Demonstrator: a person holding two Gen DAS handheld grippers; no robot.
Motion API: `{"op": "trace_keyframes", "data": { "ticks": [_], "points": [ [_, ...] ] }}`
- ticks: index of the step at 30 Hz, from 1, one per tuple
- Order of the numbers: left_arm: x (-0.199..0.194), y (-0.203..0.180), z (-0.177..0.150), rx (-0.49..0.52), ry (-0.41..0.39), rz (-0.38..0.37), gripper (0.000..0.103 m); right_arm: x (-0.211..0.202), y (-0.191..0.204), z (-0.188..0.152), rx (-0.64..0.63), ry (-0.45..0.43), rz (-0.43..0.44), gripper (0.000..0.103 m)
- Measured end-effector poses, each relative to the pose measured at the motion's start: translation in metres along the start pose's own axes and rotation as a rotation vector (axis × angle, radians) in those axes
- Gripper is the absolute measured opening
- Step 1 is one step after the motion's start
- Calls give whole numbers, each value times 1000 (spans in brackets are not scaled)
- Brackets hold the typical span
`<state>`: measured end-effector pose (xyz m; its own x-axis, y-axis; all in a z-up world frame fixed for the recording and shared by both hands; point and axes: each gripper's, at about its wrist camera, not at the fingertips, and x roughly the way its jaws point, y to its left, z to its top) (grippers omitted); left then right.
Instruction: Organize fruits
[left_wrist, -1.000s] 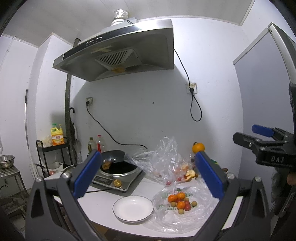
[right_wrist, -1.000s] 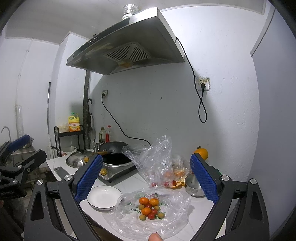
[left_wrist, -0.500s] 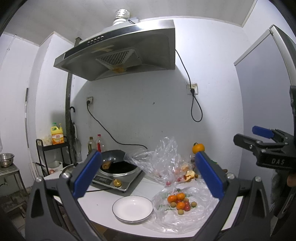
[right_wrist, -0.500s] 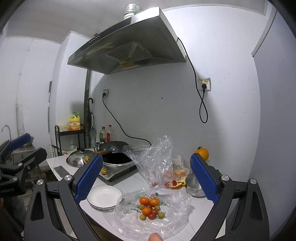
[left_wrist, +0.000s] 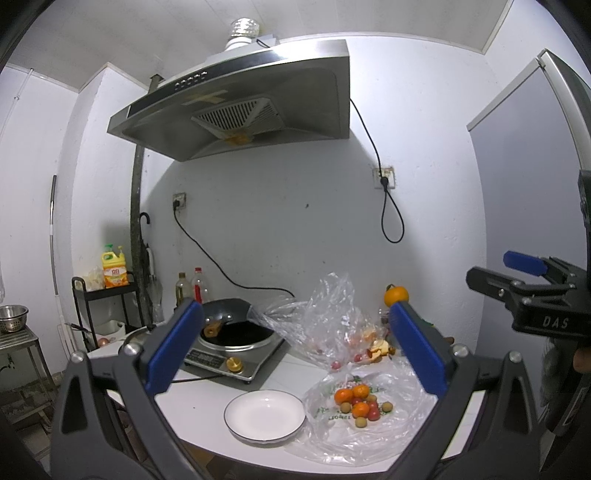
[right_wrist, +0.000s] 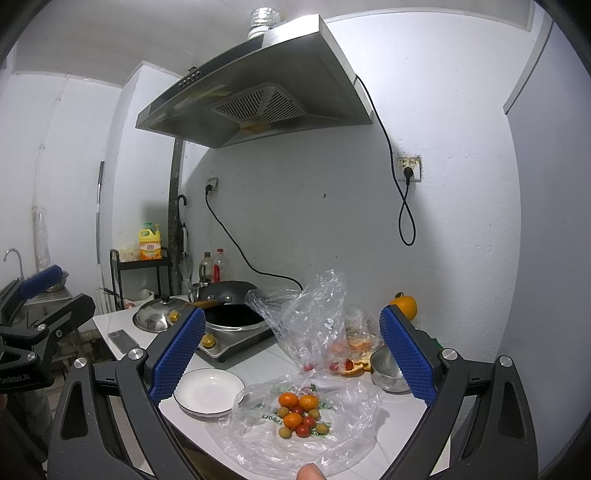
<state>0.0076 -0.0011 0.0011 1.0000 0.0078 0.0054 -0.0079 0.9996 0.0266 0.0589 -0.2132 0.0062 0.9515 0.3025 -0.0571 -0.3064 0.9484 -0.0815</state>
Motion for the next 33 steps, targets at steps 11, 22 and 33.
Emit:
{"op": "trace_keyframes", "data": {
  "ticks": [11, 22, 33],
  "points": [
    [0, 0, -1, -2, 1, 3, 102, 2, 0, -1, -1, 4, 1, 97],
    [3, 0, -2, -2, 9, 0, 102, 1, 1, -1, -4, 5, 3, 97],
    [27, -5, -16, -10, 67, -11, 102, 15, -5, -17, 3, 55, 19, 97]
  ]
}}
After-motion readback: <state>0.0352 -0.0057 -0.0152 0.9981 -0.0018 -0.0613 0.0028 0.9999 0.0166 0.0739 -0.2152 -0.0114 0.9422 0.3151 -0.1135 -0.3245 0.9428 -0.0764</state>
